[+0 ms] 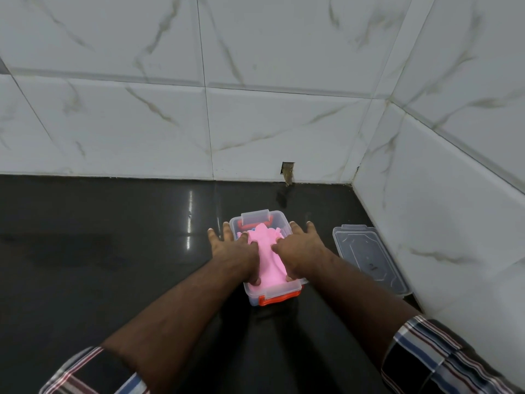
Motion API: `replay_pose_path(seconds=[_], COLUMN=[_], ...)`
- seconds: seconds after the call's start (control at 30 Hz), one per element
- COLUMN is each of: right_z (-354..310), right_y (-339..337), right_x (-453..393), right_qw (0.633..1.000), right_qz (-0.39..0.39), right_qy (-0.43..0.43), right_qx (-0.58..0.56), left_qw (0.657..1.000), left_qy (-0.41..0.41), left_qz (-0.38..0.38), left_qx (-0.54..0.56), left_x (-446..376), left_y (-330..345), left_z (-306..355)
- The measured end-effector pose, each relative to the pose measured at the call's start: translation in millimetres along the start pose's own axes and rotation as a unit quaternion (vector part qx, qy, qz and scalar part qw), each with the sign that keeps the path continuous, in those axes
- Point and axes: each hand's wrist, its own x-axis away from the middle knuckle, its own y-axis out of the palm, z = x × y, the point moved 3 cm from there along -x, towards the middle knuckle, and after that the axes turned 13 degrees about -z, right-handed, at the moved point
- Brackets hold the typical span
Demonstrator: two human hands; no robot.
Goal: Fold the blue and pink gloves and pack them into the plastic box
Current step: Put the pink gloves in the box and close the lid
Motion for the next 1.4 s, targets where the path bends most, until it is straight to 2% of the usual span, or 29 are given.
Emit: replay_pose_path(seconds=[0.13, 0.33, 0.67, 0.77, 0.87, 0.9, 0.97, 1.03, 1.07, 1.2, 1.33, 1.4], right_z=[4.9, 8.1, -4.7, -3.0, 4.0, 8.4, 22.8, 41.5, 51.8, 78.4, 85.6, 91.5], right_y=[-4.2, -18.9, -2.3, -4.4, -9.5, -11.6, -12.4, -6.6, -0.4, 37.9, 69.7, 82.8], right_x=[1.6, 4.3, -17.2, -12.8, -2.0, 2.1, 10.1, 18.2, 20.8, 23.5, 33.2, 41.7], right_qw=[1.000, 0.996, 0.998, 0.997, 0.983, 0.968, 0.917, 0.870, 0.858, 0.842, 0.837, 0.827], right_qz=[-0.010, 0.042, 0.001, 0.021, 0.078, 0.118, 0.209, 0.247, 0.248, 0.194, 0.183, 0.173], right_qy=[-0.007, -0.044, -0.015, -0.027, -0.055, -0.063, -0.055, 0.013, 0.056, 0.167, 0.218, 0.253], right_qx=[-0.024, -0.059, -0.054, -0.072, -0.159, -0.210, -0.336, -0.427, -0.446, -0.474, -0.468, -0.471], left_qw=[1.000, 0.997, 0.998, 0.996, 0.989, 0.983, 0.967, 0.948, 0.939, 0.893, 0.813, 0.779], left_qy=[0.007, 0.032, 0.027, 0.046, 0.082, 0.093, 0.103, 0.107, 0.108, 0.113, 0.105, 0.084], left_qz=[0.013, 0.068, 0.051, 0.070, 0.087, 0.103, 0.152, 0.196, 0.212, 0.267, 0.326, 0.318], left_qx=[0.009, 0.034, -0.010, 0.016, 0.087, 0.119, 0.175, 0.226, 0.248, 0.344, 0.471, 0.533], left_x=[1.2, 1.1, -13.5, -12.9, -9.4, -7.8, -3.6, 0.6, 2.6, 3.9, 4.1, 8.4], left_y=[0.9, -9.5, -5.2, -4.3, -4.7, -5.8, -7.4, -6.9, -5.5, 4.7, 15.2, 19.0], left_z=[-2.4, -5.8, -3.4, -7.0, -11.9, -13.5, -16.3, -18.5, -19.2, -25.1, -33.0, -35.8])
